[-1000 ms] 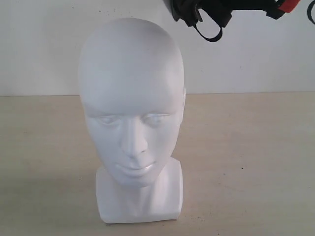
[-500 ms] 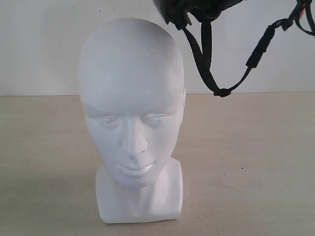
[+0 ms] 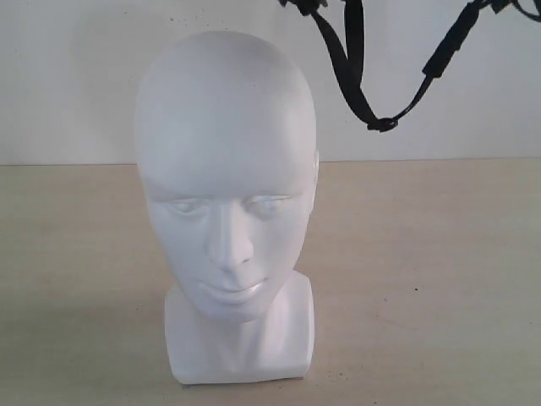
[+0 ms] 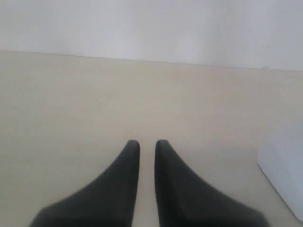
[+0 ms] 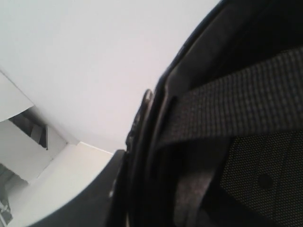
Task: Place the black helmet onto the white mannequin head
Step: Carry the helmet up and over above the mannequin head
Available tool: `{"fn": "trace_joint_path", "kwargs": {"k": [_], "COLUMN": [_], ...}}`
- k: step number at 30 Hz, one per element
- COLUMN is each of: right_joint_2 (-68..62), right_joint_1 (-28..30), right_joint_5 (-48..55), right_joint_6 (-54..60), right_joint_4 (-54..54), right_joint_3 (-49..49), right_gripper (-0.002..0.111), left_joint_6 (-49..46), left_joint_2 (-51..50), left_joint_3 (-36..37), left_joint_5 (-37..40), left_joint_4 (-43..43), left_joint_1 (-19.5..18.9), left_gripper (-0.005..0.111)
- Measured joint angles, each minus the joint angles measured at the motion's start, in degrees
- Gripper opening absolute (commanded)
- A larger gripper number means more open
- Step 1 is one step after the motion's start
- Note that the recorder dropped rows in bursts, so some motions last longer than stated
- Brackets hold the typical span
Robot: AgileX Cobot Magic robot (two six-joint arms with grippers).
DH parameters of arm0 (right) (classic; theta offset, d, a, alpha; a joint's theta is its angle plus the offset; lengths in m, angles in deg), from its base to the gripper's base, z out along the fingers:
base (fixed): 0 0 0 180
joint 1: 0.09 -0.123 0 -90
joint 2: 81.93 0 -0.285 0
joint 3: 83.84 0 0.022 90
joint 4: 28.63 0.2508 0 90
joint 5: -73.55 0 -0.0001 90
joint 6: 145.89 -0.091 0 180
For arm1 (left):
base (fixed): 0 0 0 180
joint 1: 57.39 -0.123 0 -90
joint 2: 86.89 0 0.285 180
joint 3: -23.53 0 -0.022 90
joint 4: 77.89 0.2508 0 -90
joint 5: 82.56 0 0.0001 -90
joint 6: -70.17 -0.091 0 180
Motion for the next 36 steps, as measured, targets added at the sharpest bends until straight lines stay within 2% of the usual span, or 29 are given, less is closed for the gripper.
{"fn": "trace_joint_path", "kwargs": {"k": [5, 18, 27, 36], "right_joint_2": [0.0, -8.6, -12.0, -12.2], "right_joint_1": [-0.6, -10.3, -13.1, -18.7], "right_joint_5": [-0.3, 0.0, 0.1, -0.3], "right_joint_6": [1.6, 3.6, 6.0, 8.4], "right_joint_4": [-2.5, 0.6, 2.5, 3.5], "right_joint_3": [1.9, 6.7, 12.6, 13.2], "right_gripper": [0.0, 0.0, 0.0, 0.0], "left_joint_6": [0.0, 0.0, 0.0, 0.0], "left_joint_2": [0.0, 0.0, 0.0, 0.0], "left_joint_3": [0.0, 0.0, 0.0, 0.0], "left_joint_5": [0.0, 0.0, 0.0, 0.0], "left_joint_4": [0.0, 0.0, 0.0, 0.0], "left_joint_1": [0.0, 0.0, 0.0, 0.0], "left_gripper": [0.013, 0.013, 0.013, 0.013]}}
